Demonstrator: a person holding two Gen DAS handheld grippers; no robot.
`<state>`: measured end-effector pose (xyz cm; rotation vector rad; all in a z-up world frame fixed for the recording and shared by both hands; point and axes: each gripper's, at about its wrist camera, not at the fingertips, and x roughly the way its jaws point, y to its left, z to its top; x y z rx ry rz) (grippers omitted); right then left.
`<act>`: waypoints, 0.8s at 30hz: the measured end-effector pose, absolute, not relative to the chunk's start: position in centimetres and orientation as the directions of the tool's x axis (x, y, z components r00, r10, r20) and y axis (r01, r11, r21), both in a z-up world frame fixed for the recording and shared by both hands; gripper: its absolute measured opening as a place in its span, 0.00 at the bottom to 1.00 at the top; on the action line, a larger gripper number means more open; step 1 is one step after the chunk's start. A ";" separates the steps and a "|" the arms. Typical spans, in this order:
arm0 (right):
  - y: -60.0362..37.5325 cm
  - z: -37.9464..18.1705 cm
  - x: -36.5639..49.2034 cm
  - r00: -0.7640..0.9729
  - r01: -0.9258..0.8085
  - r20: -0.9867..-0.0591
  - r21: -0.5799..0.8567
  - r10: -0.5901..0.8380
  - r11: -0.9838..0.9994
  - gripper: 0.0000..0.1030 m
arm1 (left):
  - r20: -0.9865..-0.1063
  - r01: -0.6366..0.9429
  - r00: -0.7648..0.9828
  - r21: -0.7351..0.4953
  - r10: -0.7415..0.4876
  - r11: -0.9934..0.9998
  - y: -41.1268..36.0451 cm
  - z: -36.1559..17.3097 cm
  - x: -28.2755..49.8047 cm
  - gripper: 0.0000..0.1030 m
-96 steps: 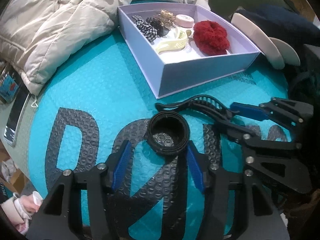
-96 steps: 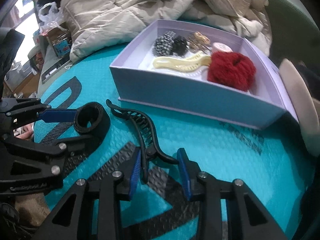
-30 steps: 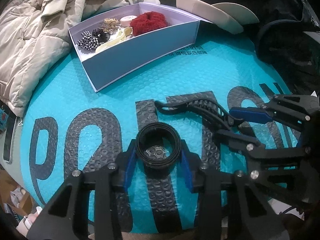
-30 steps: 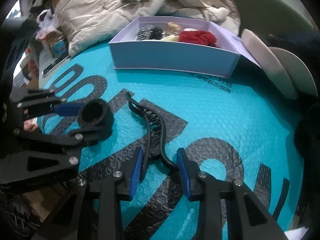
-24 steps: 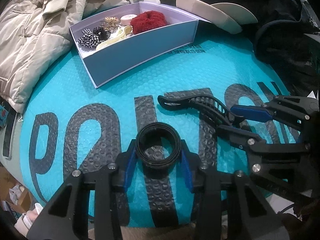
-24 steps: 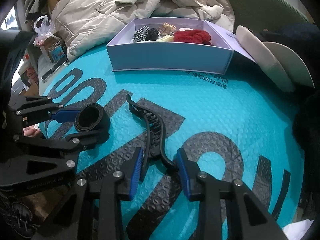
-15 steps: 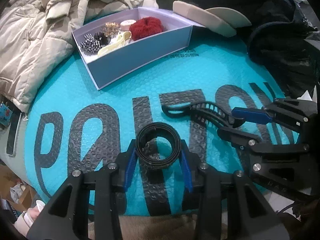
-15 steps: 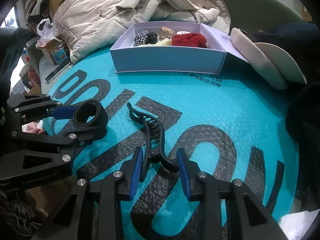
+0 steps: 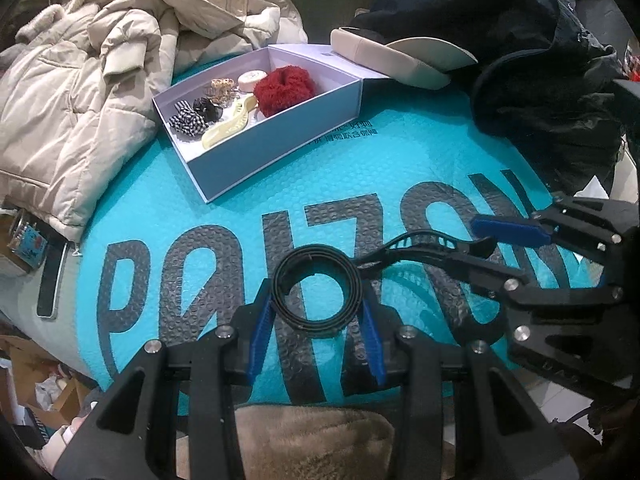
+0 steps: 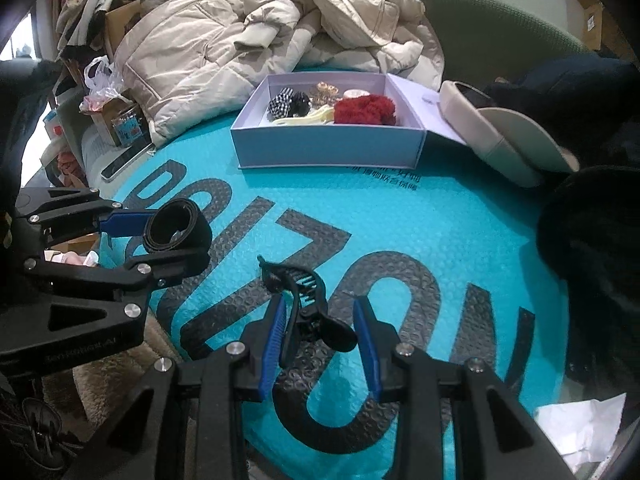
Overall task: Organize objects
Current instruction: 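Lift the black hair tie and black claw clip and carry both toward the box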
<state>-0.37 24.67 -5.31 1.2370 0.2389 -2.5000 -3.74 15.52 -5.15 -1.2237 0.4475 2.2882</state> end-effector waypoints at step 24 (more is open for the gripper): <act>24.6 -9.6 -0.9 -0.481 0.372 -0.856 -0.005 -0.188 -0.928 0.35 | -0.853 -0.558 -0.454 0.044 0.259 -0.829 15.0 -5.1 -2.7 0.37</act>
